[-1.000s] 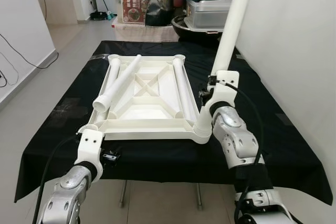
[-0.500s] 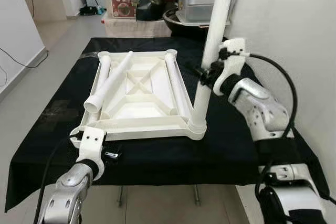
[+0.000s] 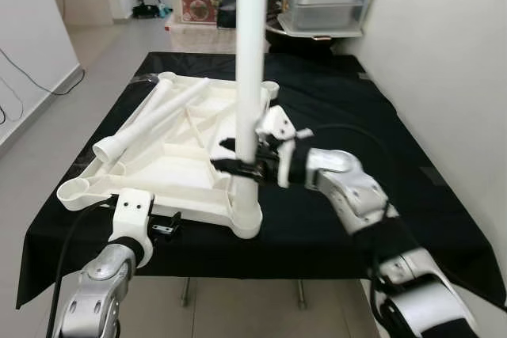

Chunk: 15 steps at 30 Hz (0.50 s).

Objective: Building children table

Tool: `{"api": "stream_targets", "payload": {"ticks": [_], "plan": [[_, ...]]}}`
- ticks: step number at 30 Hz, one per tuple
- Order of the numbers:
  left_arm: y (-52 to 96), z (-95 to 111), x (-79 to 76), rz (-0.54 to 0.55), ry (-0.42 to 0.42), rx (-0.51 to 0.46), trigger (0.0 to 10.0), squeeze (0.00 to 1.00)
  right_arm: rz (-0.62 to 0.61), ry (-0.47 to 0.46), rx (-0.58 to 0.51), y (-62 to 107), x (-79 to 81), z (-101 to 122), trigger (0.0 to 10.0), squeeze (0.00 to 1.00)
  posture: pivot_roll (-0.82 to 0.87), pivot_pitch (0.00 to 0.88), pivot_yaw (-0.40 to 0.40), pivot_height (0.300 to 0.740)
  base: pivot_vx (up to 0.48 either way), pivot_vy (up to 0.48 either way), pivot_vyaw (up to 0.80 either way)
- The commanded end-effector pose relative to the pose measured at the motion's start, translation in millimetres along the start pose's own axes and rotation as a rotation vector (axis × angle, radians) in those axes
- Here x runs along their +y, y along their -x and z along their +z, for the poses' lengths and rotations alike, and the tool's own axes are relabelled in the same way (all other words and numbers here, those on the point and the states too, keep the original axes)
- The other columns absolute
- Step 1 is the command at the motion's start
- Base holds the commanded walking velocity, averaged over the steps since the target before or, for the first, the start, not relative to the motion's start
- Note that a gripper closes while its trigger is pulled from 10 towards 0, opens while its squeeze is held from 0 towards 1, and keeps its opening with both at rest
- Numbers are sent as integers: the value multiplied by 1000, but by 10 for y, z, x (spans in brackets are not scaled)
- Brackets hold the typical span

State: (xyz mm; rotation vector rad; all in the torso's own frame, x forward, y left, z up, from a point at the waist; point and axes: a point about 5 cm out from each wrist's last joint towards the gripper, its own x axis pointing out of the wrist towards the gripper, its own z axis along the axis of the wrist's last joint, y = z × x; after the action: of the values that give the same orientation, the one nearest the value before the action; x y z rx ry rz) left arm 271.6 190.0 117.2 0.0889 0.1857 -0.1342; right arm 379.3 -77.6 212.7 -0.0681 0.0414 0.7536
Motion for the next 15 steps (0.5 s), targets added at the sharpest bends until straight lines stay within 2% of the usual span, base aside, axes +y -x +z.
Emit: {"api": "stream_targets", "payload": {"ticks": [1, 3, 5, 6, 8, 9, 11, 12, 13, 14, 15], "plan": [[33, -60, 16, 5, 5, 17, 10000, 0, -449, -71, 103, 192, -474, -174, 0, 0, 122, 0, -49, 740, 0, 0, 0], [28, -64, 3, 2, 5, 19, 10000, 0, -687, -140, 114, 369, -657, -289, 0, 0, 119, 0, -46, 740, 0, 0, 0], [25, -62, -5, -1, 6, 19, 10000, 0, -724, -167, 113, 407, -653, -340, 0, 0, 119, 0, -44, 740, 0, 0, 0], [24, -61, -9, -3, 6, 20, 10000, 0, -732, -193, 105, 418, -607, -372, 10000, 0, 116, 0, -39, 740, 0, 0, 0], [25, -60, -10, -5, 6, 20, 10000, 0, -721, -207, 99, 410, -563, -383, 10000, 0, 114, 0, -37, 740, 0, 0, 0], [25, -62, -9, -11, 3, 23, 10000, 0, -549, -201, -9, 299, -241, -254, 10000, 0, 107, 0, -30, 740, 0, 0, 0], [25, -62, -9, -11, 3, 23, 10000, 0, -549, -201, -9, 299, -241, -254, 10000, 0, 107, 0, -30, 740, 0, 0, 0], [25, -62, -7, -13, 2, 24, 10000, 0, -491, -191, -42, 273, -141, -203, 10000, 0, 107, 0, -30, 740, 0, 0, 0], [25, -62, -7, -13, 2, 24, 10000, 0, -491, -191, -42, 273, -141, -203, 10000, 0, 107, 0, -30, 740, 0, 0, 0], [21, -63, -5, -15, 1, 25, 10000, 0, -444, -191, -90, 254, -61, -132, 10000, 1000, 103, 0, -29, 740, 0, 0, 0], [17, -64, -2, -15, 1, 25, 10000, 0, -412, -189, -119, 242, -42, -75, 10000, 1000, 102, 0, -30, 740, 0, 0, 0]]}}
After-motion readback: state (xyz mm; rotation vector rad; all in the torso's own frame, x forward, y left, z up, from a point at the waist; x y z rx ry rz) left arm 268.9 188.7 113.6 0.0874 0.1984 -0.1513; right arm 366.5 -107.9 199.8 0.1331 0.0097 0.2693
